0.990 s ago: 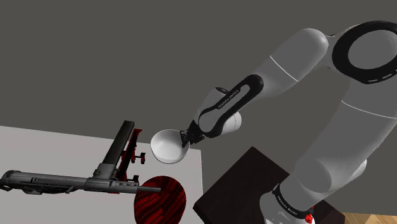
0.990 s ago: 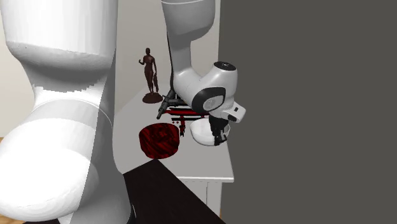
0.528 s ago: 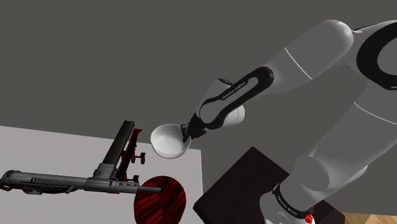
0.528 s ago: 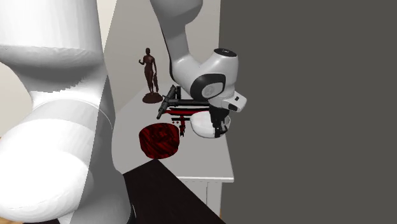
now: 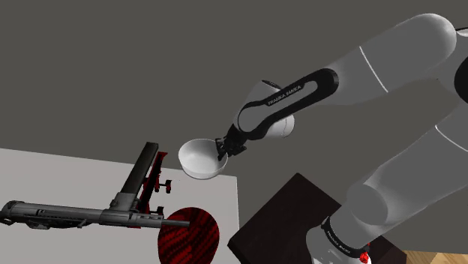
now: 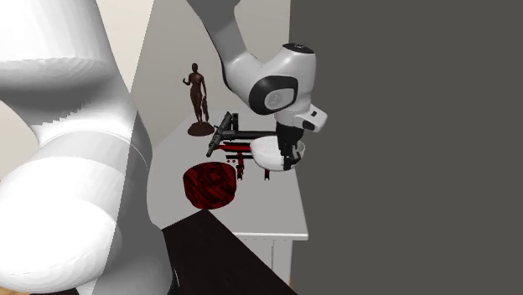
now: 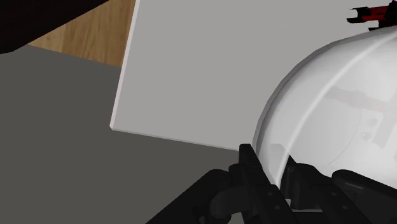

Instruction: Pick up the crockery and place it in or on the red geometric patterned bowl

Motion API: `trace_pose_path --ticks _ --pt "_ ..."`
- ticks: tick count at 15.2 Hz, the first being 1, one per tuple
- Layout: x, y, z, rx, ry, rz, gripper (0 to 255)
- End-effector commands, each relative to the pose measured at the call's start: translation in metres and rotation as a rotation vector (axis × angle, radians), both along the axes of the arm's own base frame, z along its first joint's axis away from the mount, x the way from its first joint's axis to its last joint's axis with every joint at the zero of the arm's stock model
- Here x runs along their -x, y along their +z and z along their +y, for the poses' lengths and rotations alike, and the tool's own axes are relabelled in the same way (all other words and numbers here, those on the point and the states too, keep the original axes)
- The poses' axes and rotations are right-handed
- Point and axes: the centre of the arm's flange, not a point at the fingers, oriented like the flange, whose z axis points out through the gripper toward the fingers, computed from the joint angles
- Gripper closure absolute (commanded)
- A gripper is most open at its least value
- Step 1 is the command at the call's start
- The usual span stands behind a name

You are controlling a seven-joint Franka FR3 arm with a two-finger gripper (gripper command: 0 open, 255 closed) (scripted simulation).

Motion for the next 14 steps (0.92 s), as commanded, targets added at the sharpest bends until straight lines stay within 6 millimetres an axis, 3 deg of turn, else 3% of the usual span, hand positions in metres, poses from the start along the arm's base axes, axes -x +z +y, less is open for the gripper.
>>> trace_pose_path --ticks 1,3,14 --pt "-0.001 0.011 0.000 0.000 -0.001 -0.002 255" --pt "-0.001 0.022 0.000 0.000 -0.001 -0.002 255" --pt "0.103 0.030 0.102 0.000 -0.001 -0.002 255"
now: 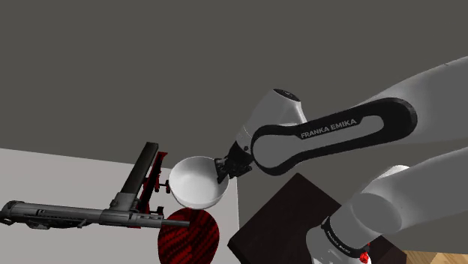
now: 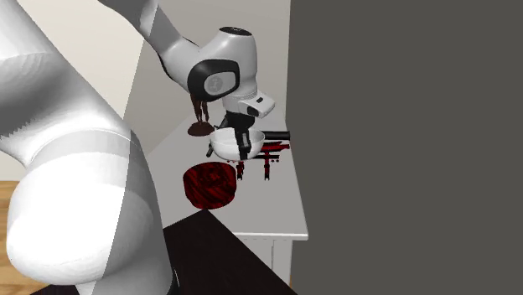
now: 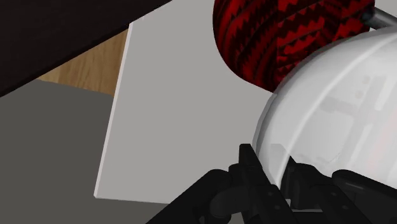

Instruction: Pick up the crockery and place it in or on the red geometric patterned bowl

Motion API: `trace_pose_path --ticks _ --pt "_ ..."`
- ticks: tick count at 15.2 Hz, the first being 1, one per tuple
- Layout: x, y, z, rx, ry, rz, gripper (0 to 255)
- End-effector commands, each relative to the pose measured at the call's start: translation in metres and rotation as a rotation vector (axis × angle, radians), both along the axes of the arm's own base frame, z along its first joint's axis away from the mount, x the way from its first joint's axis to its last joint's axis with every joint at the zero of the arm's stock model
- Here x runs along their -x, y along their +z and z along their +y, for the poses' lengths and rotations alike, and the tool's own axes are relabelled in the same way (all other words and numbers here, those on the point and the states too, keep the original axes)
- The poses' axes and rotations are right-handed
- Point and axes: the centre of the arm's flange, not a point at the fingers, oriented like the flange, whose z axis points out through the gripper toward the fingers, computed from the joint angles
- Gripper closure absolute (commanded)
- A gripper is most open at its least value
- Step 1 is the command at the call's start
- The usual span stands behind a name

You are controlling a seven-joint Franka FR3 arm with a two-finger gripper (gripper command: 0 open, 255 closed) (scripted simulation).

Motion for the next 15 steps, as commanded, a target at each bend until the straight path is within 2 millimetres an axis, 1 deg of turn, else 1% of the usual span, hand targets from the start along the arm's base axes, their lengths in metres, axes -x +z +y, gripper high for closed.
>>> trace_pose_path --ticks 1,7,15 --pt "0.018 -0.002 0.019 0.000 -0.002 0.000 255" --pt "0.074 0.002 0.074 0.000 -0.002 0.000 255" --pt "0.074 -0.040 0.074 0.000 -0.002 0.000 255"
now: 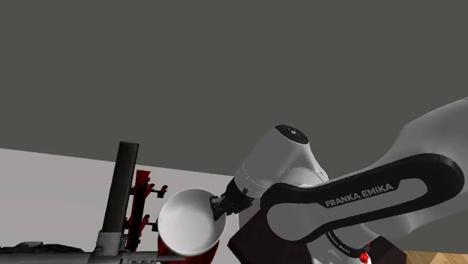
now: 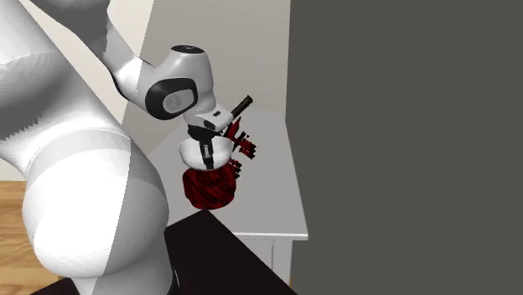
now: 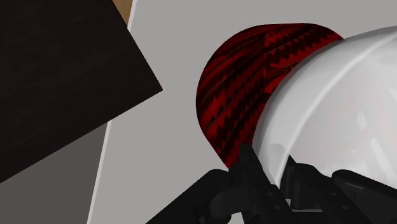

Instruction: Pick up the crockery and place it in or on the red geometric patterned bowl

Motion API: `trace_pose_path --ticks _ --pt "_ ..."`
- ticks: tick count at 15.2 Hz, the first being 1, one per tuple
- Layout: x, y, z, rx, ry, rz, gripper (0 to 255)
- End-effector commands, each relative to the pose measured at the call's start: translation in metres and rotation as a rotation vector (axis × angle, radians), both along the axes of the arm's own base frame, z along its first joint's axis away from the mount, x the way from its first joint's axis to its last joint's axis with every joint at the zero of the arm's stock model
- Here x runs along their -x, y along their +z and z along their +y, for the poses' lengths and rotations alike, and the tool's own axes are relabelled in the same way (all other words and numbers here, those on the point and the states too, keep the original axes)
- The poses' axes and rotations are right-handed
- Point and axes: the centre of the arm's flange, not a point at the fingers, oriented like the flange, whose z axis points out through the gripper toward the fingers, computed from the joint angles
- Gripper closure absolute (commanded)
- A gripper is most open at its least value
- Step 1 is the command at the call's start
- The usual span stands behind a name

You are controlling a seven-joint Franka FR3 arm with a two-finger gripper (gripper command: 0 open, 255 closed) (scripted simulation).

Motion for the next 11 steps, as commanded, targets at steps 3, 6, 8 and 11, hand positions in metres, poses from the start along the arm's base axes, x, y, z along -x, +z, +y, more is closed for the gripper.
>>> trace_pose_path --ticks 3,6,8,11 --pt "-0.001 -0.021 0.000 -0.001 0.000 -0.001 255" --pt "-0.001 -0.037 0.000 -0.001 0.000 -0.001 255" --pt "-0.001 -0.045 0.000 -0.001 0.000 -0.001 255" --pt "-0.001 -0.045 0.000 -0.001 0.000 -0.001 255"
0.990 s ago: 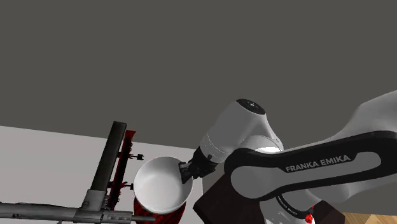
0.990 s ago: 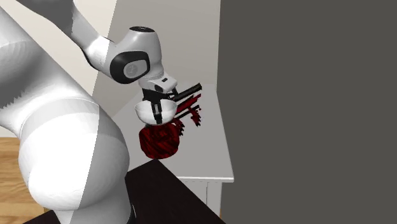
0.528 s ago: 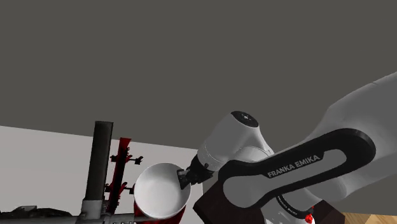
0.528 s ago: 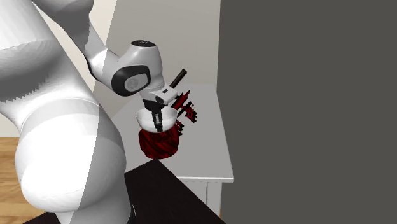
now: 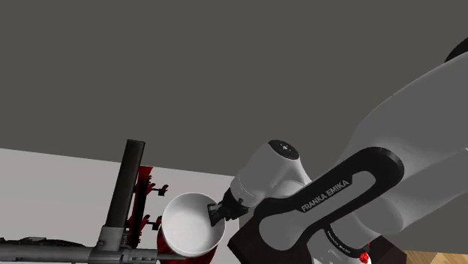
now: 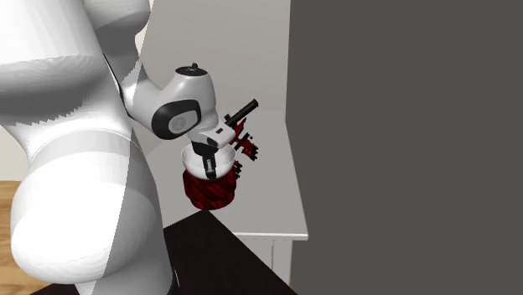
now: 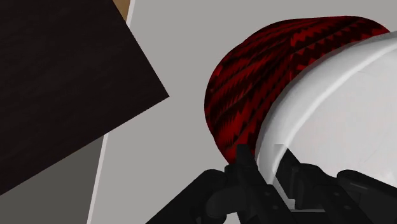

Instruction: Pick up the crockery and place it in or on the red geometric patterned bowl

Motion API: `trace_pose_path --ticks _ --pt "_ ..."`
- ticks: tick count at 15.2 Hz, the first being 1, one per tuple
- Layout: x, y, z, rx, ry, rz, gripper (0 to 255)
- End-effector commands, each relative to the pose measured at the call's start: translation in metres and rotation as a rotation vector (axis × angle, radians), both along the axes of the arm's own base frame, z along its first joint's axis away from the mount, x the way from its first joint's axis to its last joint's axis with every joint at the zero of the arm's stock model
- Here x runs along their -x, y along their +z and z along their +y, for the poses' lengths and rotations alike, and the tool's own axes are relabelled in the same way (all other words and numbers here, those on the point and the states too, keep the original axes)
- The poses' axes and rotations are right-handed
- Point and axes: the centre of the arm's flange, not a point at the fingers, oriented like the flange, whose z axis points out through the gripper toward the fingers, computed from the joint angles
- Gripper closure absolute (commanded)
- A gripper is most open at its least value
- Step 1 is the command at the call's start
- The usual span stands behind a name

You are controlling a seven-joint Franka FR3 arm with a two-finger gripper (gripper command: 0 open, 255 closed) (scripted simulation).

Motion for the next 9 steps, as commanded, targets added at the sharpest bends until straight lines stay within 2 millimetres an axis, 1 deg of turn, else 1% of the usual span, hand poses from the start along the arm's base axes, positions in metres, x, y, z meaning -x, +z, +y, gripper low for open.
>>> trace_pose_path --ticks 1,5,6,9 --pt "0.0015 -0.0009 0.0025 0.000 0.008 0.004 255" --pt "0.0015 -0.0009 0.0025 0.000 0.008 0.004 255" --pt "0.0013 -0.0011 0.0030 0.000 0.008 0.004 0" --pt "0.0016 -0.0011 0.0031 0.000 0.008 0.004 0"
